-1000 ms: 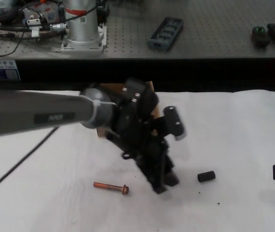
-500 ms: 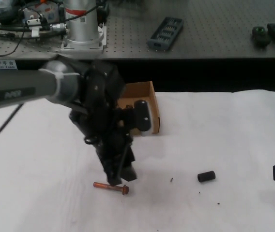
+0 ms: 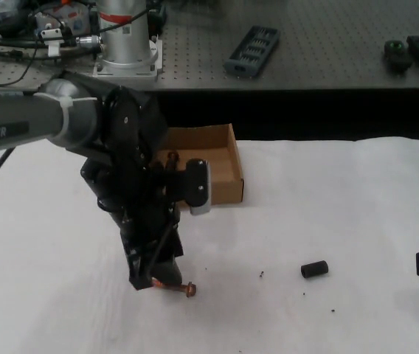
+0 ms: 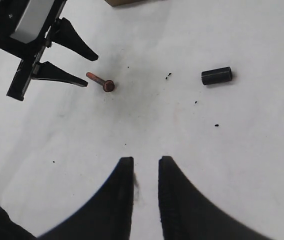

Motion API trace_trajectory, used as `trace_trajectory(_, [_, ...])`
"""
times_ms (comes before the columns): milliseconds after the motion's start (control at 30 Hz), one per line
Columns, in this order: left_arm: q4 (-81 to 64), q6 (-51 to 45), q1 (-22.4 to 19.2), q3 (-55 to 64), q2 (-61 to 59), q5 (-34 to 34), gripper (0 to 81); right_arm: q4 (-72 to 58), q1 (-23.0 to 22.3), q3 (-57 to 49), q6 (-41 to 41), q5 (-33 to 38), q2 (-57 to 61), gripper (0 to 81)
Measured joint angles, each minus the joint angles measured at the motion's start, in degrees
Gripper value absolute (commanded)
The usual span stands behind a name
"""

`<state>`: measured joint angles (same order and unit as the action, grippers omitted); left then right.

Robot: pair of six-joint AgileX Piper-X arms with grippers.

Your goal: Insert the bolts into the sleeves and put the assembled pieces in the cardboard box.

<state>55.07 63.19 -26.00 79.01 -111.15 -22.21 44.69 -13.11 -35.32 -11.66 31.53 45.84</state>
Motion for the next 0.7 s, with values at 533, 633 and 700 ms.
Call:
trace_trajectory(533, [-5.95, 1.93, 0.0, -6.91, 0.07, 5.74, 35.4, 0.0, 0.0, 0.0, 0.03, 0.0, 0.0, 14.9])
trace_trajectory(633, [-7.0, 1.93, -0.16, -6.91, 0.07, 5.93, 31.7, 0.0, 0.0, 0.0, 0.03, -0.1, 0.0, 14.9])
trace_trajectory(700, [-6.97, 1.93, -0.39, -6.91, 0.34, 6.3, 31.3, 0.0, 0.0, 0.0, 0.03, -0.05, 0.0, 14.9])
